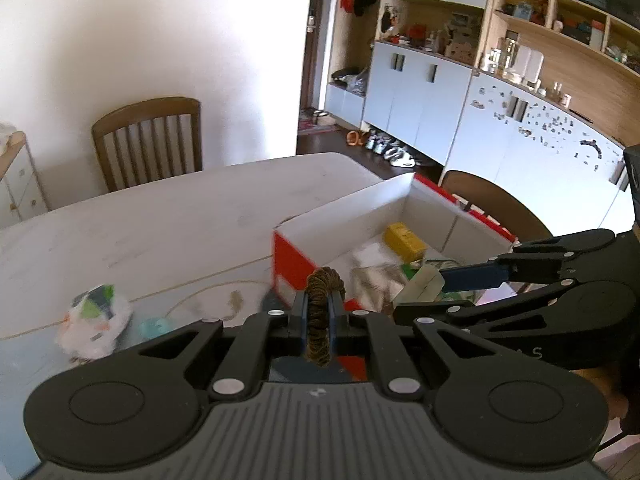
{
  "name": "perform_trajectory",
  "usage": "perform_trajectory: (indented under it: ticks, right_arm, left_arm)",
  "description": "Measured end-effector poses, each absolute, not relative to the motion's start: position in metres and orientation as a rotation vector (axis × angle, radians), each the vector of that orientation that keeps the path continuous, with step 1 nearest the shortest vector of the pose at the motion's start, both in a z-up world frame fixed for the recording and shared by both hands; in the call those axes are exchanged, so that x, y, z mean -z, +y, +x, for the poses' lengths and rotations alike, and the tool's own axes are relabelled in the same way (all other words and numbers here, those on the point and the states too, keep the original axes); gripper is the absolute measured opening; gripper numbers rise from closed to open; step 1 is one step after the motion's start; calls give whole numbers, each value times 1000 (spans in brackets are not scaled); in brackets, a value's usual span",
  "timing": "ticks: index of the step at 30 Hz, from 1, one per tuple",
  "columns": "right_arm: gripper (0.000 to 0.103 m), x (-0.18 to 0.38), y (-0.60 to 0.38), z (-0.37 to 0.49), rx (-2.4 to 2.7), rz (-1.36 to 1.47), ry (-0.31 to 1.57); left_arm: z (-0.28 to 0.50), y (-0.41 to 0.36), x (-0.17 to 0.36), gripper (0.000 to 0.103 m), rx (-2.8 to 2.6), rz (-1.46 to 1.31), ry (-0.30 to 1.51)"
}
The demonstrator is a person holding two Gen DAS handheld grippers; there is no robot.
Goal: Organize objects
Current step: 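Carry the bracelet and soap bar with both tools over the cardboard box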
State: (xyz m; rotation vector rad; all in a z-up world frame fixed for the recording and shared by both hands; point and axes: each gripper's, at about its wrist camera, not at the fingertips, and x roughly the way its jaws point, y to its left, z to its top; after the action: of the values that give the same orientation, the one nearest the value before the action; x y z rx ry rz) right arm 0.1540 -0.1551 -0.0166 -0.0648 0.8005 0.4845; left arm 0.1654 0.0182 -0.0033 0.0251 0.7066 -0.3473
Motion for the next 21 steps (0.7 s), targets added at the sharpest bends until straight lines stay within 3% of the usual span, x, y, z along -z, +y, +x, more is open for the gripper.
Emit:
perform_trajectory:
  ticks: [21]
  right_arm:
    - [49, 43, -250, 200, -442, -68, 838]
  left_arm:
    - [231, -84, 24, 10, 367, 51, 774]
